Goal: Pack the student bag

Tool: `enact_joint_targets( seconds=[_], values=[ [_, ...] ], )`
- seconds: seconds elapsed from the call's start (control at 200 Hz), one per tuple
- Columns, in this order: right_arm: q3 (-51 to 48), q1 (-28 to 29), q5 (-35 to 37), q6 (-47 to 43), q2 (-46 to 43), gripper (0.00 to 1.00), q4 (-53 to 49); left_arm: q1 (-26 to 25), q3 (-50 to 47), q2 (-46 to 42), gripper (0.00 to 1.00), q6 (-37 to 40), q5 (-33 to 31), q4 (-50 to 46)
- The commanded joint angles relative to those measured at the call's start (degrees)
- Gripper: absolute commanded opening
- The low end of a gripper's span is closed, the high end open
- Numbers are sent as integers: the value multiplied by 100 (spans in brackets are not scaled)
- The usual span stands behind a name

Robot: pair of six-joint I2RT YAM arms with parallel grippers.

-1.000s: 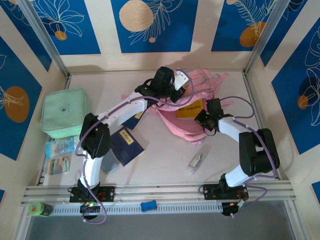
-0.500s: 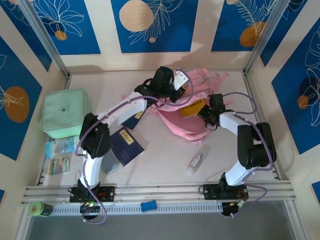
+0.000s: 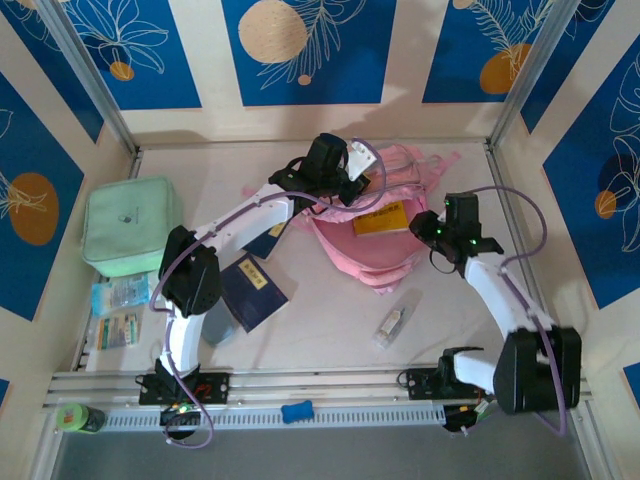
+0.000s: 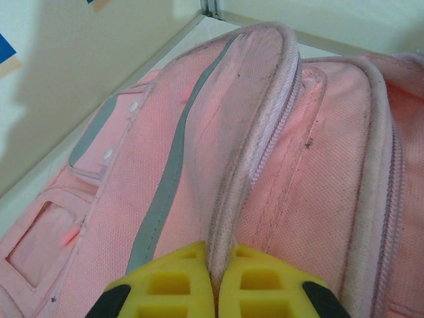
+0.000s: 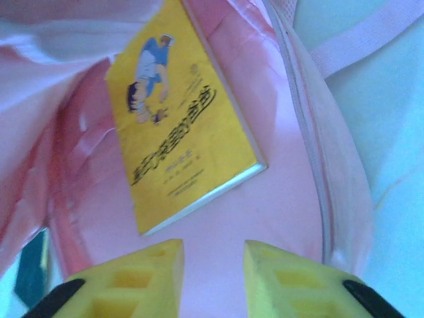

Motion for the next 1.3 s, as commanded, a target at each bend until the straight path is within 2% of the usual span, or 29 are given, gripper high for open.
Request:
enact_joint_targets(
  seconds=[0.0,0.16,0.21,0.285,0.35,0.455,0.57,0.655,0.725,0.78,0.865,1.05,1.151,1.291],
  values=[
    [97,-266,-602,-308,-456,34,-1146,-7,-46,-171,0,-246,275,357],
    [669,-332,-1509,-660,-649,39,-1952,-7,-70,-23,0,-477,425,147],
    [858,-315,-1766,-738,-678,39,-2150,-14,-55,-2,14,-597,464,-11],
    [1091,-265,-2094,-801,-709,41,-2366,-8,-47,-67,20,-821,602,-276],
    [1262,-228,-2257,-835,-684,42,-2572,-6,-159,-275,32,-1086,879,-424],
    [1372,-106,-2419,-810,-704,44,-2710,-14,-837,-910,36,-1698,1135,-328],
    [1354,347,-2384,-862,-548,48,-2563,-6,-2098,-1869,41,-2569,765,-42],
    [1355,778,-2345,-845,-241,48,-2523,-4,-3127,-2582,48,-3384,181,127],
    [1255,1241,-2291,-739,-111,48,-2299,24,-3791,-3073,50,-3945,-386,-132],
    [1066,1647,-2248,-606,-69,49,-1948,68,-4182,-3400,55,-4143,-691,-452],
    [972,2261,-2054,-479,197,50,-1598,135,-4683,-3802,57,-4581,-1250,-990],
    [1095,3259,-1752,-357,1213,50,-1103,283,-5599,-4339,60,-5162,-1704,-1498],
    [1277,3622,-1675,-298,1746,50,-901,346,-5938,-4485,61,-5448,-1817,-1783],
    [1584,3988,-1566,-288,2391,50,-765,370,-6607,-4737,63,-5721,-1817,-1691]
  ],
)
